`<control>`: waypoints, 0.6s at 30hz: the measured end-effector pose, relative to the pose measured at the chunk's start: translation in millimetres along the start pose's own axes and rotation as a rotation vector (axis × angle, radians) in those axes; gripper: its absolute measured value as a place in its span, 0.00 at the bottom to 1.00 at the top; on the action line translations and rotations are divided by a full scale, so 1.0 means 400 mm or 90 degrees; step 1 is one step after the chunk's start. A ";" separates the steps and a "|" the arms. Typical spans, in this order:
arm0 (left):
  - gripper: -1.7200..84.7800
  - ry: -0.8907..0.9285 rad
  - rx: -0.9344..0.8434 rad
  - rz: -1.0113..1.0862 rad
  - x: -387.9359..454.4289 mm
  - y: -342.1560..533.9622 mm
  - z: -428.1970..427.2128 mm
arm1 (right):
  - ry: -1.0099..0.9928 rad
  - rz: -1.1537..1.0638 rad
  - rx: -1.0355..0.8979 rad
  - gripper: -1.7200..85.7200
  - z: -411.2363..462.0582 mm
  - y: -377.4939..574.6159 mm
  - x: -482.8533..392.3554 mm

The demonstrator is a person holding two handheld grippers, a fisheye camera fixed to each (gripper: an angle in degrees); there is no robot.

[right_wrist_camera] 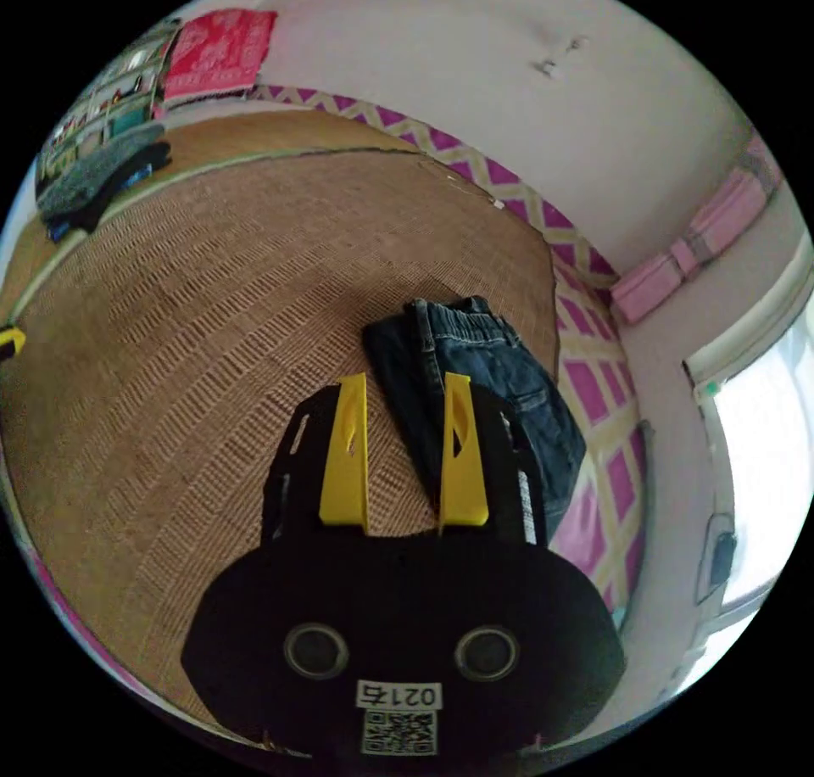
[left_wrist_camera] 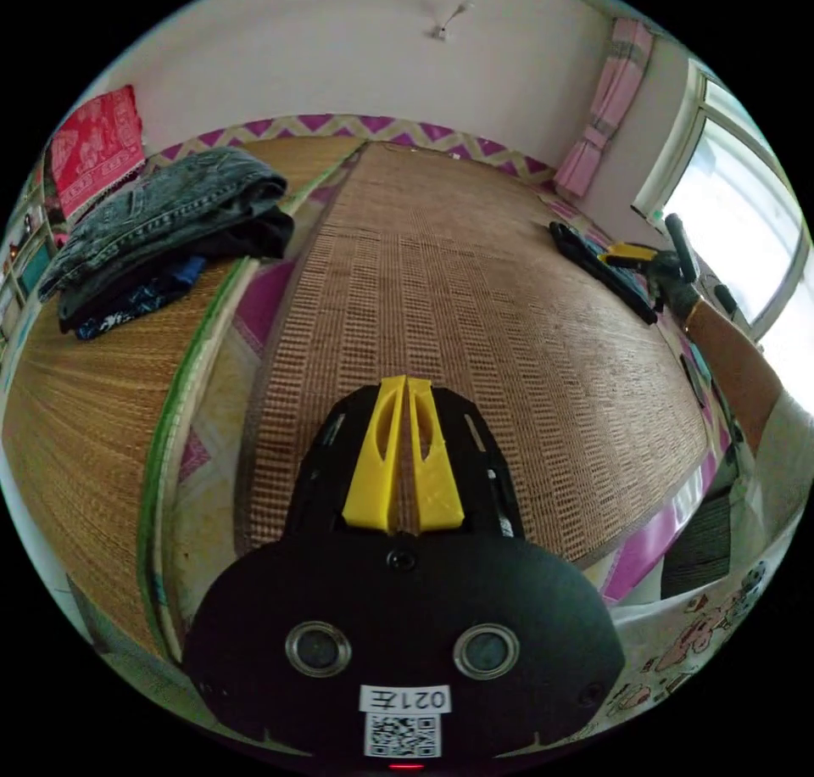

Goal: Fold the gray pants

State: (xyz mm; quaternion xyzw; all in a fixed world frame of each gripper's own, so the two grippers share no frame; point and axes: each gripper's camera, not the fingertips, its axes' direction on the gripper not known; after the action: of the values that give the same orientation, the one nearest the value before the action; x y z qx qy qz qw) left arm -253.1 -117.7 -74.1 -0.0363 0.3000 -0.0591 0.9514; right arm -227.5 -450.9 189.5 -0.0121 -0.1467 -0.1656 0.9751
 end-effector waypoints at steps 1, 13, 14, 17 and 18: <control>0.01 -0.014 -0.017 0.018 0.028 0.006 0.020 | -0.011 -0.011 -0.016 0.18 0.025 -0.025 -0.017; 0.01 -0.065 -0.052 0.053 0.133 0.085 0.121 | 0.128 -0.020 -0.044 0.17 0.020 -0.129 -0.140; 0.01 -0.068 -0.052 0.054 0.140 0.094 0.127 | 0.152 -0.022 -0.039 0.17 0.012 -0.129 -0.151; 0.01 -0.071 -0.052 0.055 0.152 0.115 0.140 | 0.240 -0.053 -0.033 0.20 0.001 -0.129 -0.193; 0.01 -0.071 -0.052 0.055 0.153 0.119 0.143 | 0.216 -0.052 -0.037 0.20 0.005 -0.130 -0.190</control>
State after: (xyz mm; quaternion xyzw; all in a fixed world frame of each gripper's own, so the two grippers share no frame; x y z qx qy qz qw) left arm -166.1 -77.0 -67.1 -0.0653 0.2500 -0.0038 0.9660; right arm -313.5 -475.4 167.9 -0.0064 0.0243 -0.2089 0.9776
